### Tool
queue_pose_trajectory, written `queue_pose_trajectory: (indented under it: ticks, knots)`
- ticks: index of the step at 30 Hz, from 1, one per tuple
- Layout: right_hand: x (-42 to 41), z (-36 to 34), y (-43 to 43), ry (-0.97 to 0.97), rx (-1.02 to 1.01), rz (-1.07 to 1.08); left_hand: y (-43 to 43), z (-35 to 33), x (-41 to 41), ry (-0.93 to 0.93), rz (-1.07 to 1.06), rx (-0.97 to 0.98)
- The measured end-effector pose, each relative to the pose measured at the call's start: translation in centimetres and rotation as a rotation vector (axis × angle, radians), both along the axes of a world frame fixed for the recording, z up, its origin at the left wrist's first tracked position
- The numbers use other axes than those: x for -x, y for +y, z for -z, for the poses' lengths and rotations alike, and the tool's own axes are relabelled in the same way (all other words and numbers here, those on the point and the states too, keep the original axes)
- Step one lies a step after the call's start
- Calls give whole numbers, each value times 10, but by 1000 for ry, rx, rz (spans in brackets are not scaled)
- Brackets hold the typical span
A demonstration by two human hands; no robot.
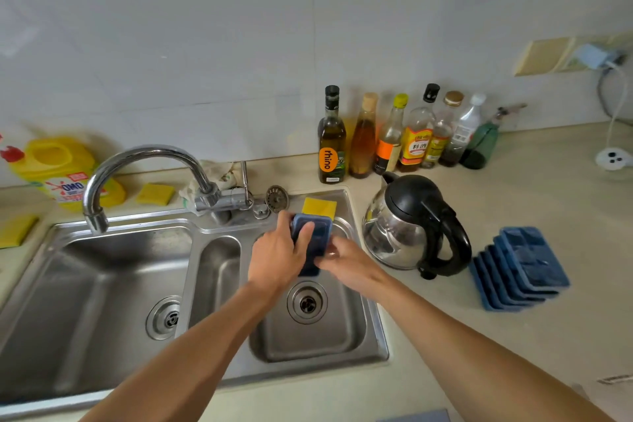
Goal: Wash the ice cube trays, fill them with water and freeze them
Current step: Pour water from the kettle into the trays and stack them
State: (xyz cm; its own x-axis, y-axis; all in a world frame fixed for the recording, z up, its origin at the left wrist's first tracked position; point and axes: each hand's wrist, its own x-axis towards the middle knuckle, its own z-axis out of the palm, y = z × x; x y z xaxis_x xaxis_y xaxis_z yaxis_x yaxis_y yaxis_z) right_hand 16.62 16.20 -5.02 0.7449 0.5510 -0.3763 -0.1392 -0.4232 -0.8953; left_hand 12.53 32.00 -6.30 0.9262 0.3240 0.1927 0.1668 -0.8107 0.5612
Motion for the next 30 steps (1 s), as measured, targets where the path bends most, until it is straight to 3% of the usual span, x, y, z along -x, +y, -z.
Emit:
queue_pose_trajectory:
  ticks: [4,7,14,17,24,30]
  knots:
    - [7,-14,-36,-33,-51,-4,-37,-19,10,-56,9,-83]
    - [9,-24,-79,-53,-67,6,-81,-34,14,-83,-32,-20]
    - [-5,-61,-210,-117,-23,170,-214,-72,-19,148,-129,613]
    - [-18,-70,-266,-122,72,301,-272,-81,-34,246,-96,755]
    - [-46,-66,-339,-187,199,416,-342,-72,-69,295,71,650]
    - [-62,-41,-349,-194,286,391,-347,-49,-85,418,128,415]
